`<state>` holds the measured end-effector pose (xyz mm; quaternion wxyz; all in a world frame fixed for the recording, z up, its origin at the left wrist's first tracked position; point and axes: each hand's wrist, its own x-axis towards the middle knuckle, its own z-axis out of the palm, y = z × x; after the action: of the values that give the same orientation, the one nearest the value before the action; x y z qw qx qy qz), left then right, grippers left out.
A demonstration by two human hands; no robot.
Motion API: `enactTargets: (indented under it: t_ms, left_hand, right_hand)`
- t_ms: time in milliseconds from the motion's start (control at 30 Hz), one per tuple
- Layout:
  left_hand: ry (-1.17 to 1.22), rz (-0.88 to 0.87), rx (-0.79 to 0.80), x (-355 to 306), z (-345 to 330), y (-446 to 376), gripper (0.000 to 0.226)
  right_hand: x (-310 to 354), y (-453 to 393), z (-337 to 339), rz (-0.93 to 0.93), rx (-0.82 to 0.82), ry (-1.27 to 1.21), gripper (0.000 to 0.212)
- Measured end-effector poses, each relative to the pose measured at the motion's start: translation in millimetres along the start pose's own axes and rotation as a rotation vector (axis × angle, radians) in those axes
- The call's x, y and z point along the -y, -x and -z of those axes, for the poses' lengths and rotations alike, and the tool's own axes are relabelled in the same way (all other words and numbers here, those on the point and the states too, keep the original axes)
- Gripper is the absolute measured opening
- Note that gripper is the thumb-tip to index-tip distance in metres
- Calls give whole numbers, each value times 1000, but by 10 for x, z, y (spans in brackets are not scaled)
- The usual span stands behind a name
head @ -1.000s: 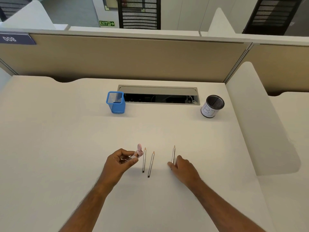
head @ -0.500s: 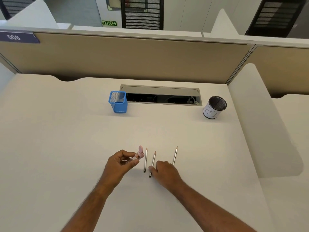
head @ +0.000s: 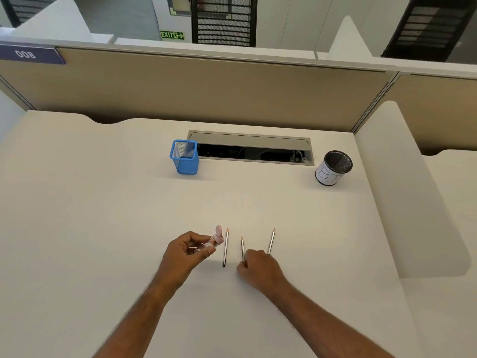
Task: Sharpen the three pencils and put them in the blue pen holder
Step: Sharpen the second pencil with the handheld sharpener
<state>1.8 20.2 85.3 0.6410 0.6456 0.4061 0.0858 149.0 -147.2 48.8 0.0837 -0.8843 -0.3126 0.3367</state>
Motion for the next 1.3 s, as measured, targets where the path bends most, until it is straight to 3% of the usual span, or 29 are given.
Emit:
enactTargets:
  t_ms: [167,300,567,1033,1300]
  left_hand:
    - [-31,-18,17,-35,-1,31,18]
    - [-11,-33,43,-100,-26,73,18]
    - [31,-50,96,-244,-112,127,24]
    - [17,-99,164,-370,-142,154,23]
    - [42,-99,199,-433,-116,135,25]
  right_hand:
    - [-204,234,206,-25,-23,-212,25]
    - [-370,369,395,30,36,-369,8]
    - [-470,627,766,157,-104,-529,10]
    - [-389,812,931,312,-260,-525,12]
    - [-355,769,904,409,-443,-461,8]
